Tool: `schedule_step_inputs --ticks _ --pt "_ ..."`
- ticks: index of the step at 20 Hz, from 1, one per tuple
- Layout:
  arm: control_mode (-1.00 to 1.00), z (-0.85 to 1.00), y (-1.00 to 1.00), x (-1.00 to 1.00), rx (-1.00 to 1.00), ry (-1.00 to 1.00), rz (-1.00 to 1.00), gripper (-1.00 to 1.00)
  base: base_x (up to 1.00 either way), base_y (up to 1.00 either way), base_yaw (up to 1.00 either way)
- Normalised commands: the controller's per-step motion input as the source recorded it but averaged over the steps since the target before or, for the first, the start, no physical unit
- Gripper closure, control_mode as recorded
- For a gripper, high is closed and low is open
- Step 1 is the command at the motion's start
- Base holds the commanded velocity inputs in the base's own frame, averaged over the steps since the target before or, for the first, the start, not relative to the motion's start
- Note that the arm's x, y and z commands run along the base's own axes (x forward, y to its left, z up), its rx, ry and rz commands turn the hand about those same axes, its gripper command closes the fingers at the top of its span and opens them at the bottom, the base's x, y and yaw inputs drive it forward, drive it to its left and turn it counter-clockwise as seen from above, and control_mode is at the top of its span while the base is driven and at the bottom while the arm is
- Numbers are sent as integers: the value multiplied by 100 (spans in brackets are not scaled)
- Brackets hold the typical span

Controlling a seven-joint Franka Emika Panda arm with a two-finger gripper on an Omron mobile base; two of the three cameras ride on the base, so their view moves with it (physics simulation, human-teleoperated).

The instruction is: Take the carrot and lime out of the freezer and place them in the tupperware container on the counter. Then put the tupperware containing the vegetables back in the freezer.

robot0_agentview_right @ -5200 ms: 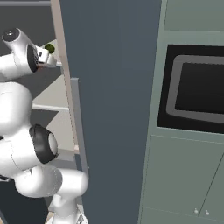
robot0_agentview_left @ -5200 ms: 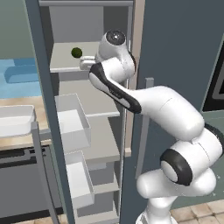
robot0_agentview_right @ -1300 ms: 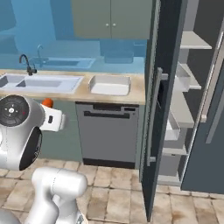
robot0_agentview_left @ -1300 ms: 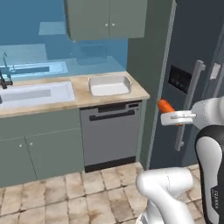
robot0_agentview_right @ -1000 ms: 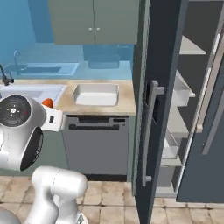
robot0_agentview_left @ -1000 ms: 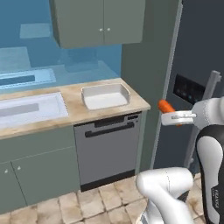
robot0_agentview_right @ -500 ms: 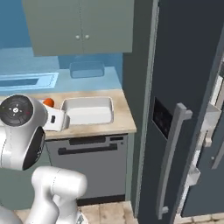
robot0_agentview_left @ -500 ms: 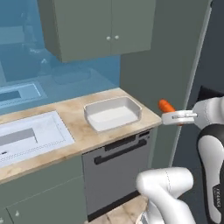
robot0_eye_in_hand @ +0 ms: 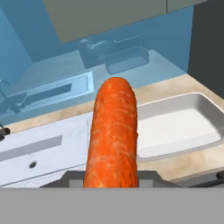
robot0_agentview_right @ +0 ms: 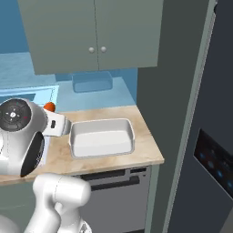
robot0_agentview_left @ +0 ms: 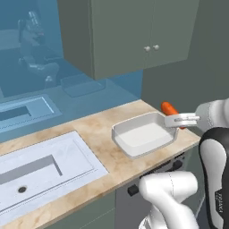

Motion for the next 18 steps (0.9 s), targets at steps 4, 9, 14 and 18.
schedule_step_inputs --ticks 4,9,14,18 --pt "-100 -25 0 87 0 24 -11 100 0 0 0" --pt "-100 -70 -10 97 0 28 -9 100 0 0 0" --pt "-100 -92 -3 95 0 24 -8 100 0 0 0" --pt "-100 -75 0 83 -2 6 -7 100 0 0 0"
